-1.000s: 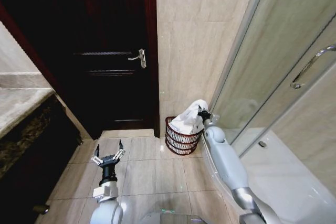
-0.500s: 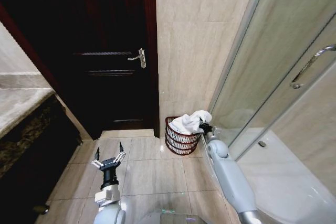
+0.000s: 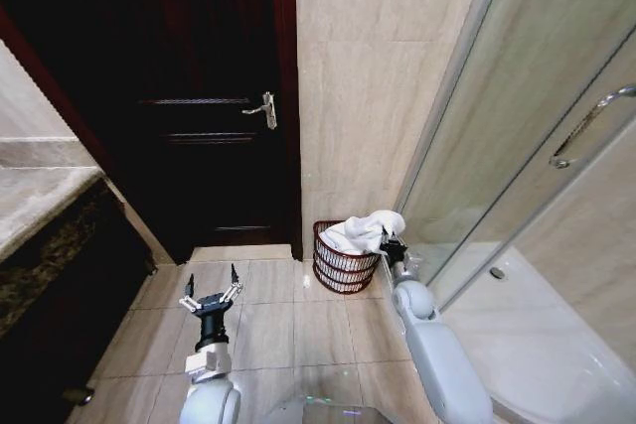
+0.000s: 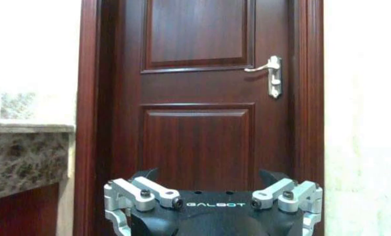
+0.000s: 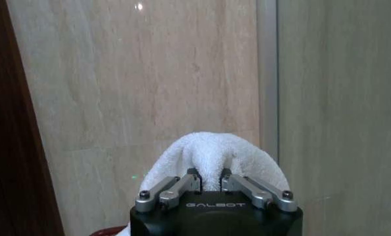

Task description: Discard the used towel into the hamper.

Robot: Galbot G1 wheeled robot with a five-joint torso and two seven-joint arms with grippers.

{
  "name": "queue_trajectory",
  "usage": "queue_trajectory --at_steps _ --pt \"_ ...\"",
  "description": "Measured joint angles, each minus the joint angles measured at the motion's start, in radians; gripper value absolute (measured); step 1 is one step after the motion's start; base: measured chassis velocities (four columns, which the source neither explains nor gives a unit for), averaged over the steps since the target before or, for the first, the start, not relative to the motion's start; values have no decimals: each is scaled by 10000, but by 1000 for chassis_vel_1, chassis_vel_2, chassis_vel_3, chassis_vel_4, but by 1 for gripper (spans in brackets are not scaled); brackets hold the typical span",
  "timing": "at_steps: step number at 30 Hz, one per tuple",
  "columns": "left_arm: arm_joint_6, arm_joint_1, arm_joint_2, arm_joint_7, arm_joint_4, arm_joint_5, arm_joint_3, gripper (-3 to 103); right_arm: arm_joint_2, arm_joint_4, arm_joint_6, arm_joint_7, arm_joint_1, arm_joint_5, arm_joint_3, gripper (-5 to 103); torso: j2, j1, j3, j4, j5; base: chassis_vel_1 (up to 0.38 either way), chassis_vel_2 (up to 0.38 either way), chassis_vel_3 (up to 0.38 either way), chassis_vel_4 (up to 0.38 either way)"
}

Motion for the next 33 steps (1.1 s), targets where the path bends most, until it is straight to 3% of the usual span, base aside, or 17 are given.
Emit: queue_trajectory --at_steps 22,33 --pt "340 -161 -64 401 157 30 68 100 -37 364 449 -23 -698 -44 -6 12 -511 -236 -281 -1 0 -14 16 15 -11" --pt "488 -252 -115 410 206 168 126 100 -33 241 519 -102 -637 29 -20 12 -1054 -470 -583 0 0 0 0 0 0"
